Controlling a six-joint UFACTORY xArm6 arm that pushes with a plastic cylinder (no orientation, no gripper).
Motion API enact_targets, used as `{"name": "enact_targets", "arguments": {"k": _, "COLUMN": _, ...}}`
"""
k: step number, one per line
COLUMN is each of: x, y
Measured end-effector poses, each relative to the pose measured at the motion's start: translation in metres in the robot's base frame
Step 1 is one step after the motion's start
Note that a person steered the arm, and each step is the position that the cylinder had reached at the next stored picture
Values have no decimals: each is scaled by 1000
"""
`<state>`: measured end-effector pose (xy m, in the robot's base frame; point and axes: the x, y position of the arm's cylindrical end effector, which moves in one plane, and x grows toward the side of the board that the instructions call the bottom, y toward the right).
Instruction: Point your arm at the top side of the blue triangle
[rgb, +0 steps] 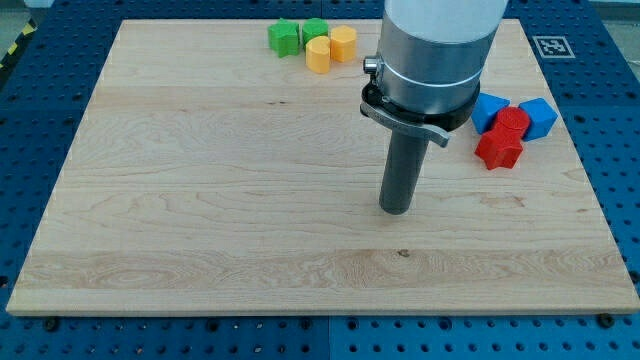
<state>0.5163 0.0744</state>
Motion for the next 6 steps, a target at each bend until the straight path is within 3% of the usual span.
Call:
{"name": "enact_targets", "arguments": {"k": 1, "x": 0, "y": 0}}
{"name": "enact_targets", "arguments": {"k": 4, "x": -154, "y": 9}}
{"name": "enact_targets", "arguments": {"k": 6, "x": -195, "y": 112}}
